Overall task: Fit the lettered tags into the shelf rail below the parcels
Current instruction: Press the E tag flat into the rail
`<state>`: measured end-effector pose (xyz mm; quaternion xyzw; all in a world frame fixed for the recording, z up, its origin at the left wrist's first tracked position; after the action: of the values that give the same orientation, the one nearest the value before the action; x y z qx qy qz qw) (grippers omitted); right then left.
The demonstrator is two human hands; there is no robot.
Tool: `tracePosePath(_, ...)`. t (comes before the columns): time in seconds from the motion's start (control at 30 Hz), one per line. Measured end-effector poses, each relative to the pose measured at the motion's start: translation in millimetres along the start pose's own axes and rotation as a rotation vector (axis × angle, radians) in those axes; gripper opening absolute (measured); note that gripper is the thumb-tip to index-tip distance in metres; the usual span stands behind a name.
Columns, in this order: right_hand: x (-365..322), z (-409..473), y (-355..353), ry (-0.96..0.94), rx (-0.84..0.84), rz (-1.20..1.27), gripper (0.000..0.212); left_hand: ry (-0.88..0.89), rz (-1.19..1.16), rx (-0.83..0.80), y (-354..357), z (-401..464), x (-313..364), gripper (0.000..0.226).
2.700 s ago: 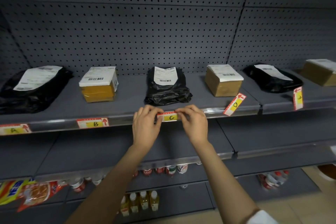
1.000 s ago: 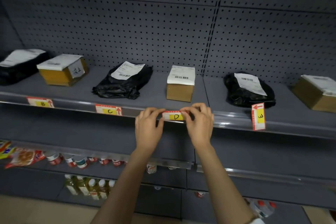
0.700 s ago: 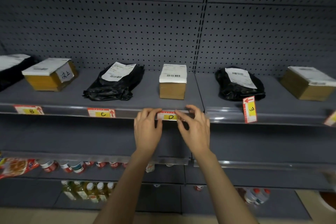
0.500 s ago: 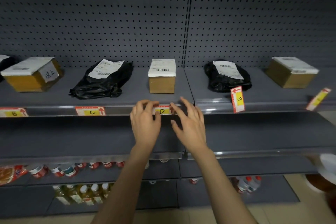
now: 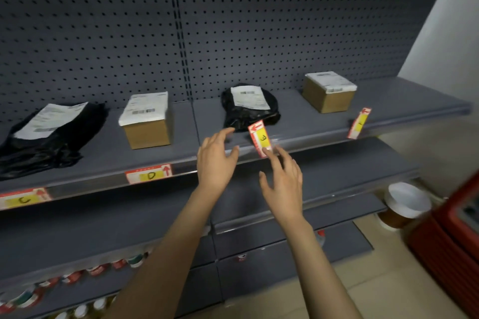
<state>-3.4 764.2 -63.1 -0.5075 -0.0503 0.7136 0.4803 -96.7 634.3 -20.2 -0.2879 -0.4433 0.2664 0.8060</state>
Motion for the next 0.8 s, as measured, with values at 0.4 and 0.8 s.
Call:
tracePosePath(0.4, 53, 77, -46, -0.101, -0.06, 0.091, 0.043, -0.129, -0.182, -0.025, 76, 29, 66, 0.017)
tracePosePath(0.8, 65, 97, -48, -0.275, -0.083, 0.207, 0.004, -0.147, 0.213, 0.251, 66, -2, 57, 0.014)
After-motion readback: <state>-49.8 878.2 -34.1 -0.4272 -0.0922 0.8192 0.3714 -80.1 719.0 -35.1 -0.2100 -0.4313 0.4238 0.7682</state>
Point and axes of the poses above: each hand's wrist, its own z-axis towards the middle knuckle, its own y-axis out of the palm, x = y × z, the point moved 7 cm from there along z, towards the middle knuckle, and after that the axes turned 11 degrees about z, right-handed, at the moved point
